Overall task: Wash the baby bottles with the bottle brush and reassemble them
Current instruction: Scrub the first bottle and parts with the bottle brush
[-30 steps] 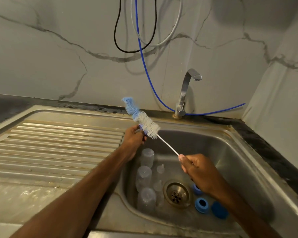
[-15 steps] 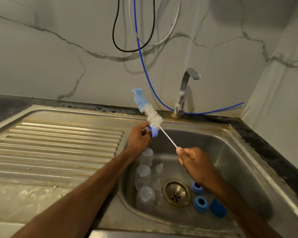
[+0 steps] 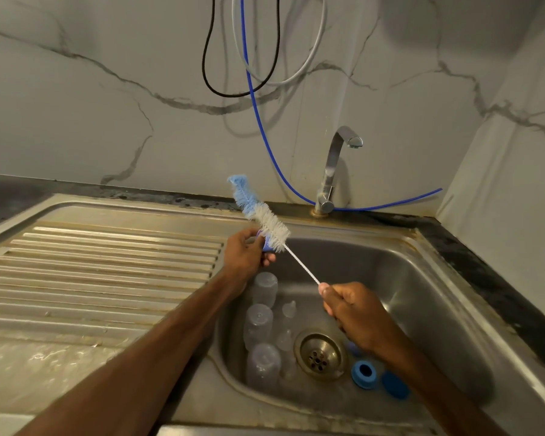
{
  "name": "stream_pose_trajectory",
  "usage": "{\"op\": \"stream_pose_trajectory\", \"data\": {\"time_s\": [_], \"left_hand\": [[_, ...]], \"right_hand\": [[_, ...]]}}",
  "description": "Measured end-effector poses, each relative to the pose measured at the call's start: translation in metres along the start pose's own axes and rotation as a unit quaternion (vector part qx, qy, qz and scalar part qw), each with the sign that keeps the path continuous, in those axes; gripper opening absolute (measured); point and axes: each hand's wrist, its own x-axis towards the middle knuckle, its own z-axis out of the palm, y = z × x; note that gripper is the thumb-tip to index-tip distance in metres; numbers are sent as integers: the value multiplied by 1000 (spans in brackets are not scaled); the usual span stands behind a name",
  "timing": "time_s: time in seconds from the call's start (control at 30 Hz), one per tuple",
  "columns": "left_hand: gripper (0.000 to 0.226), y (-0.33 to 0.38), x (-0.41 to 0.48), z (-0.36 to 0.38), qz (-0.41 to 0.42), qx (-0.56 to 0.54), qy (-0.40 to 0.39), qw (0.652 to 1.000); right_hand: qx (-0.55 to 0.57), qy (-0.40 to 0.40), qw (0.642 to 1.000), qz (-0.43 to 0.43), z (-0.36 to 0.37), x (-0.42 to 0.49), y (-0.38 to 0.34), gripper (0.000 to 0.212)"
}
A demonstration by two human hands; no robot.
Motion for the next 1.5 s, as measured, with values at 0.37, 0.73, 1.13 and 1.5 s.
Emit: {"op": "stream_pose_trajectory", "data": {"time_s": [0.37,0.73,1.13,1.5], "left_hand": [[27,-1,5,3,-10,-8,7,1000],[23,4,-3,2,24,16,23,999],[19,8,-11,6,88,90,1,992],[23,16,-17,8,1,8,-45,999]], "right_hand": [[27,-6,999,31,-4,4,1,49],[-2,5,1000,13,-5,5,1,52],[20,-8,999,35,-11,9,-3,48],[25,-20,998,62,-14,10,-5,47]]}}
